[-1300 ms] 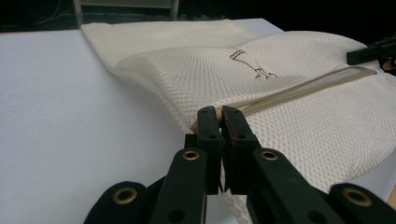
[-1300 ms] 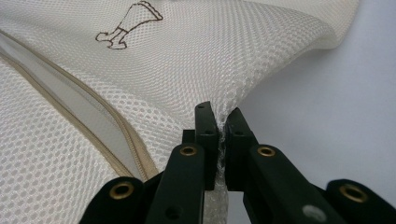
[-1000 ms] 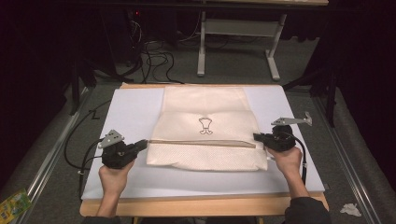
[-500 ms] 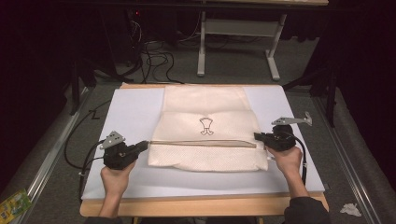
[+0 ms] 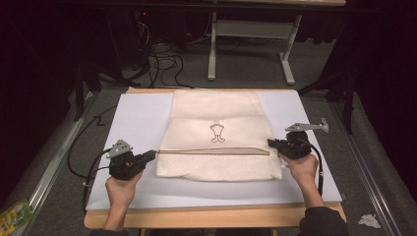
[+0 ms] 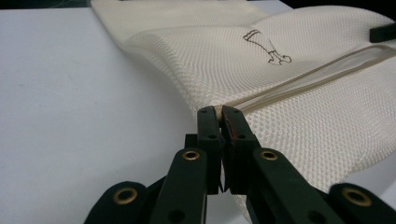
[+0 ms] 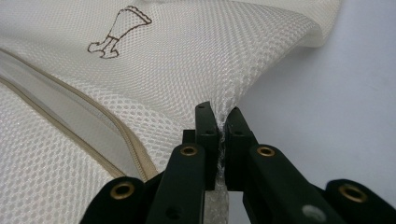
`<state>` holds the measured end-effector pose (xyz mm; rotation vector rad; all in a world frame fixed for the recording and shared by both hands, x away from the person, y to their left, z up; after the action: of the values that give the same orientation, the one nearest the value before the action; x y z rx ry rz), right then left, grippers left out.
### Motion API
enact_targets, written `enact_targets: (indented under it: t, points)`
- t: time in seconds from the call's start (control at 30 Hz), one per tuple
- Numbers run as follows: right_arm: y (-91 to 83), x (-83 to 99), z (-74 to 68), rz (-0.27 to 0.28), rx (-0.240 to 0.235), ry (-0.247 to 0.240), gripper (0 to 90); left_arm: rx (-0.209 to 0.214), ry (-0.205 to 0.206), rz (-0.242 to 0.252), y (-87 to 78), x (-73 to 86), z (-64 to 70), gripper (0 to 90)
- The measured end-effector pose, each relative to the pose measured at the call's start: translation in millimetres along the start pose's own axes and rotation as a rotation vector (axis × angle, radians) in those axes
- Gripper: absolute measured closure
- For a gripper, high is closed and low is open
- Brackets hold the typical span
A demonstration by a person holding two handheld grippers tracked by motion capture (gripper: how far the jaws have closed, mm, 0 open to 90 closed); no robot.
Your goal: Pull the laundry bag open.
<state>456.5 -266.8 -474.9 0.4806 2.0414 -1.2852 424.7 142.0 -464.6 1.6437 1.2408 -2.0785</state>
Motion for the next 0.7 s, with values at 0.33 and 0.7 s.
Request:
enact_targets:
  t: [0.33,0.7]
  points:
    - [1.6,3.7,3.5,-0.004,-0.011,0.028,88.3,0.055,-0.015,0.015,2.9,0.6,-0.9,87.2]
    - [6.0,8.6,5.4,-0.014,-0.018,0.039,88.2,0.039,0.01,0.028,4.4,1.5,0.8,87.2]
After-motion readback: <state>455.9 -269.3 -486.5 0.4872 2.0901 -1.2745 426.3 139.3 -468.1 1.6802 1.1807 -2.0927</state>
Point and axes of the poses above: each handheld gripper's, and its own axes: y roughly forward along the jaws, x roughly out of its underside, z roughly to its right, the point moved 10 cm from there along y, roughly forward along the jaws, and after that the axes turned 13 degrees about y, right-handed, at the moved point
